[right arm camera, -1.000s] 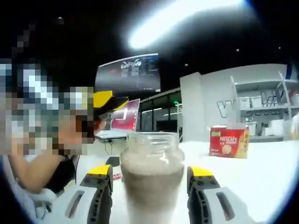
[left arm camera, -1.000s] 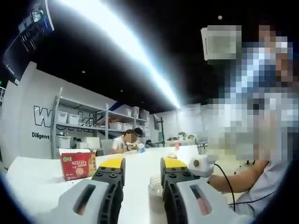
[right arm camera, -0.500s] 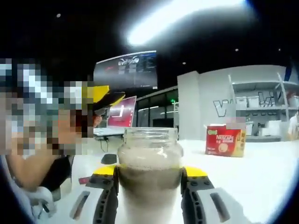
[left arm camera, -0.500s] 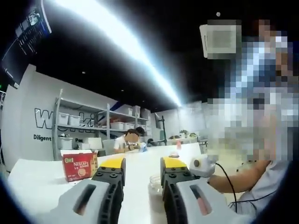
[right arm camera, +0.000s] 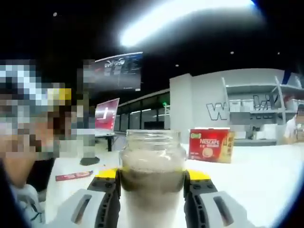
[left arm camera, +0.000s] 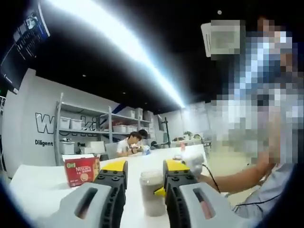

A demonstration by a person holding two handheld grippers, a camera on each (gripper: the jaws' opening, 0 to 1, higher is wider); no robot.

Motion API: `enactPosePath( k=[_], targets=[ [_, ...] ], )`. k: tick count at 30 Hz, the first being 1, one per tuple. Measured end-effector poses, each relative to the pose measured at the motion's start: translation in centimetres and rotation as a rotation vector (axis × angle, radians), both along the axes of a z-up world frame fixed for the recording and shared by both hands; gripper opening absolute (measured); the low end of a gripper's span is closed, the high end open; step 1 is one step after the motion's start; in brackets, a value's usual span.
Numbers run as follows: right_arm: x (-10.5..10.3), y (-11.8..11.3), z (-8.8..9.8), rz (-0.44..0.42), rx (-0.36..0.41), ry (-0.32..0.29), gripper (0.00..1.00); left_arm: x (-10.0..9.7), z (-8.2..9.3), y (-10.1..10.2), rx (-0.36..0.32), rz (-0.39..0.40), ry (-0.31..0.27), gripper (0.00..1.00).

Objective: Tear open the coffee pouch, take out the coffee, and pour the coffee from the pouch into the cup

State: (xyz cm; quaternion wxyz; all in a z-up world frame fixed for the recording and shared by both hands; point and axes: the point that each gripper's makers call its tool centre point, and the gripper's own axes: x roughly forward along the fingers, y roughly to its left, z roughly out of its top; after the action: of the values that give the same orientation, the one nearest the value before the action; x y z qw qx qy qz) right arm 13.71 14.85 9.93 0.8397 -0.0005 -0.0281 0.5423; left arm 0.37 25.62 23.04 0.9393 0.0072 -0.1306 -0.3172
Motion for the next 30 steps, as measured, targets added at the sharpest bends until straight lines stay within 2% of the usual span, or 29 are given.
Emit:
enactPosePath(
  k=[1, 2, 3, 5, 10, 15, 18, 20, 23, 25, 27, 29, 30],
  targets=[
    [0.1, -0.1, 0.0, -0.002, -0.001, 0.001, 0.52, 0.0, 0.0, 0.0, 0.0, 0.0, -0.001, 0.32],
    [2.6, -1.1, 0.0, -0.031, -0.016, 0.009, 0.52, -0.1, 0.2, -0.1, -0.005, -0.002, -0.008, 0.32],
    [2.8, -1.2, 0.0, -0.034, -0.017, 0.009, 0.52, -0.1, 0.3, -0.1, -0.005, -0.002, -0.008, 0.32],
    [5.2, -2.3, 0.0, -0.076, -0.024, 0.012, 0.52, 0.0, 0.2, -0.3, 0.004, 0.001, -0.009, 0.32],
    [9.2, -4.3, 0.0, -0.135, -0.037, 0.019, 0.52, 0.4, -0.2, -0.7, 0.012, -0.001, -0.007, 0.32],
    [14.4, -7.4, 0.0, -0.222, -0.052, 0.033, 0.52, 0.6, -0.3, -1.1, 0.028, -0.006, -0.006, 0.33],
    [17.6, -9.7, 0.1, -0.272, -0.065, 0.046, 0.52, 0.6, 0.0, -1.1, 0.014, -0.006, -0.019, 0.36],
    [19.4, -11.1, 0.1, -0.301, -0.073, 0.052, 0.52, 0.8, 0.7, -0.4, -0.026, 0.042, -0.06, 0.39],
    [21.8, -13.0, 0.1, -0.333, -0.079, 0.058, 0.52, 0.2, 1.5, -0.4, -0.122, 0.014, -0.066, 0.37],
    [22.9, -13.9, 0.1, -0.349, -0.081, 0.059, 0.52, -0.1, 1.7, -0.3, -0.156, 0.004, -0.071, 0.35],
    [24.8, -15.5, 0.1, -0.37, -0.08, 0.06, 0.52, -0.1, 1.0, -0.2, -0.17, 0.02, -0.055, 0.36],
    [26.7, -17.2, 0.1, -0.399, -0.079, 0.062, 0.52, 0.4, -0.3, -0.3, -0.16, 0.058, -0.008, 0.36],
    [27.0, -17.7, 0.1, -0.409, -0.079, 0.062, 0.52, 0.5, -0.6, -0.3, -0.156, 0.067, -0.003, 0.37]
  ],
)
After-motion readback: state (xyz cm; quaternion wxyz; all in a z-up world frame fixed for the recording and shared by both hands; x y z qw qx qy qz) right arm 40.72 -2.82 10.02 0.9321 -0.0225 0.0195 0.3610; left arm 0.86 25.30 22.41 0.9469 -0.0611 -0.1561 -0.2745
